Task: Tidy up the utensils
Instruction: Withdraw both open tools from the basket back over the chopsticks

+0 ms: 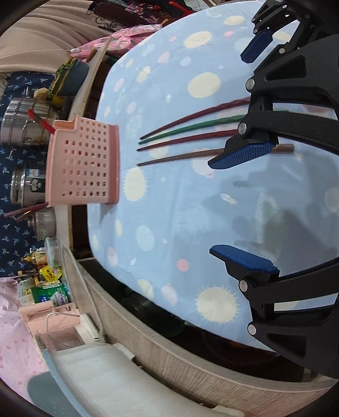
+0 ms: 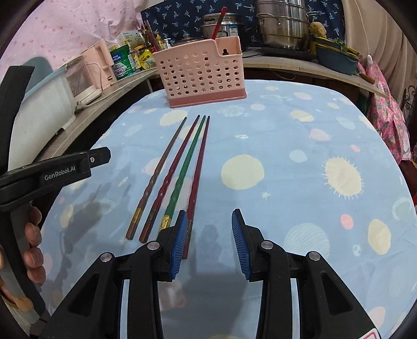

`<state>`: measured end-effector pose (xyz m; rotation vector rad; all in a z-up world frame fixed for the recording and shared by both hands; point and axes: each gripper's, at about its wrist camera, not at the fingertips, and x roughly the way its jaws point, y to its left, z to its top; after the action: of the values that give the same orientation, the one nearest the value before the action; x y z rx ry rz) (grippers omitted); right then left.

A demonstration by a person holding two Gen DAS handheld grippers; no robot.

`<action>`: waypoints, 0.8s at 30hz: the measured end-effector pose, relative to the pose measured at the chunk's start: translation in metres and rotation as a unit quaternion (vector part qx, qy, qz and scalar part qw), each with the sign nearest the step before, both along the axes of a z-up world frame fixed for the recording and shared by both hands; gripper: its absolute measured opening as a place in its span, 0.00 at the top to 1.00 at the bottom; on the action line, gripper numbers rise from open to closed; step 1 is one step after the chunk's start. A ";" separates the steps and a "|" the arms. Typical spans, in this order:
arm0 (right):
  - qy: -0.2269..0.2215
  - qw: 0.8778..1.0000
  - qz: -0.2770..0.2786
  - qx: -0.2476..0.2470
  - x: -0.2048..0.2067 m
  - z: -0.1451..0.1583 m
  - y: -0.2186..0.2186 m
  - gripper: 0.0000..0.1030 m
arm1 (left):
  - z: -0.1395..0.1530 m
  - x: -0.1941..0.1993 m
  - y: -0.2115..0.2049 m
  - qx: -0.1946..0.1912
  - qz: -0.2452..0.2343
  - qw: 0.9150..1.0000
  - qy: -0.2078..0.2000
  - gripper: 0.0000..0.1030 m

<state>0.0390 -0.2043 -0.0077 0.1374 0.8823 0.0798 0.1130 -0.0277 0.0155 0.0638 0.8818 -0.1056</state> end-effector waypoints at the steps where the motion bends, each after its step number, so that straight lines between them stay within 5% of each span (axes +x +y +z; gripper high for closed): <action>1: 0.001 1.000 0.002 0.000 -0.001 -0.001 0.002 0.66 | -0.003 -0.002 0.001 -0.001 0.000 1.000 0.004 0.44; 15: 0.014 1.000 0.015 -0.013 0.006 -0.022 0.023 0.69 | -0.020 -0.019 0.000 -0.005 -0.017 1.000 0.012 0.44; 24: 0.014 1.000 0.006 -0.026 0.007 -0.024 0.018 0.91 | -0.022 -0.024 -0.009 -0.005 -0.030 0.999 0.016 0.44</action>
<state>0.0458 -0.1859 -0.0314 0.0845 0.9122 0.0671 0.0892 -0.0372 -0.0068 0.0789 0.9112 -0.1686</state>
